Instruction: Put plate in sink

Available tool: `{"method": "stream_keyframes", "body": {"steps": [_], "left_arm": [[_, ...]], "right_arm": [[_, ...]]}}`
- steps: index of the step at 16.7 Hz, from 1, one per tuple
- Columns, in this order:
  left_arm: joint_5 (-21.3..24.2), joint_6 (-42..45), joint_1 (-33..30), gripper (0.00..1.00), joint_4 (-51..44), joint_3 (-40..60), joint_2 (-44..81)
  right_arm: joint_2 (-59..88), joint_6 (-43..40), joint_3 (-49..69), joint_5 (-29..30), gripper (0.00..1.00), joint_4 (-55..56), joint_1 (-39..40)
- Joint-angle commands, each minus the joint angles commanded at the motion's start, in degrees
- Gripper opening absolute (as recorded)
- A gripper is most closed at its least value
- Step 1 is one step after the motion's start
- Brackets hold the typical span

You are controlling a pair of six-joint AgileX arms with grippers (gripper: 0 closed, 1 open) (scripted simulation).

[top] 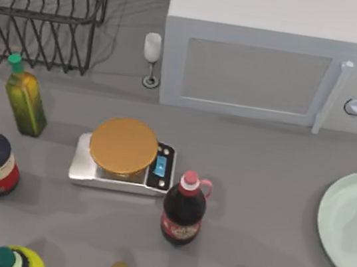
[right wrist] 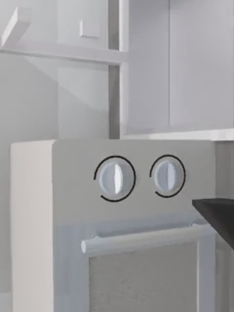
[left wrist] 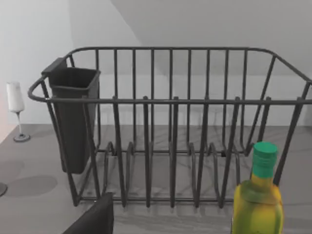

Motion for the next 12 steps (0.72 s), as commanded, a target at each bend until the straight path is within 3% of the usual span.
{"method": "stream_keyframes", "body": {"steps": [5,12], "left_arm": [[0.0,0.0,0.0,1.0,0.0,0.0,0.0],[0.0,0.0,0.0,1.0,0.0,0.0,0.0]], "right_arm": [[17.76,4.13,13.8,0.0,1.0,-11.91,3.99],[56.04,12.15,40.64,0.01,1.0,-35.06,11.74]]}}
